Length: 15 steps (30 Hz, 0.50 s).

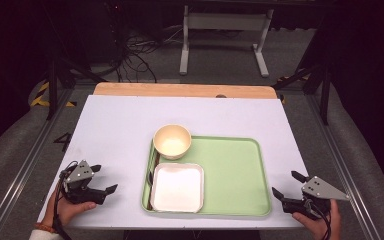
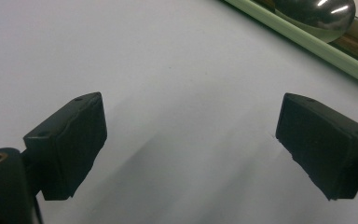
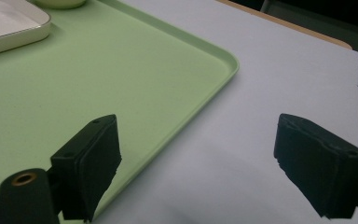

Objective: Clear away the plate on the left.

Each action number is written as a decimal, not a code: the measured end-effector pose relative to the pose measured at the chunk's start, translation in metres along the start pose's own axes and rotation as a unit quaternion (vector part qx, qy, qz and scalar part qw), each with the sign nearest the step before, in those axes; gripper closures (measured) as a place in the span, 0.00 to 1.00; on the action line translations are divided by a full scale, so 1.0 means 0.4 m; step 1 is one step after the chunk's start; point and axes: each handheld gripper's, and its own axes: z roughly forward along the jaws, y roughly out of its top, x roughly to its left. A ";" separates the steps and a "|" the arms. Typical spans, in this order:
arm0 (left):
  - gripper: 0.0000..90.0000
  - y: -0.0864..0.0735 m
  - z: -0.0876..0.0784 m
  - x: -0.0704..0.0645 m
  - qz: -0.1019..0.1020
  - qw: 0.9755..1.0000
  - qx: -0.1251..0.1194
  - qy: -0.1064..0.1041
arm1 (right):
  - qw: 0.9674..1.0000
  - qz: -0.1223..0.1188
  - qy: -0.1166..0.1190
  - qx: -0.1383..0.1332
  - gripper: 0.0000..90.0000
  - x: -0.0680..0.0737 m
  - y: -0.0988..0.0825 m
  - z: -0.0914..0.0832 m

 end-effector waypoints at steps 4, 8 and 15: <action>0.11 0.004 -0.001 -0.001 0.003 1.000 -0.001 0.001 | 1.000 0.000 0.000 0.002 0.17 -0.001 -0.001 0.001; 0.10 0.008 -0.004 0.000 -0.001 1.000 -0.008 0.000 | 1.000 0.000 0.003 0.000 0.16 -0.002 -0.002 0.001; 0.10 0.009 -0.004 0.003 -0.002 1.000 -0.003 0.006 | 1.000 0.002 0.001 0.000 0.16 -0.004 -0.003 0.001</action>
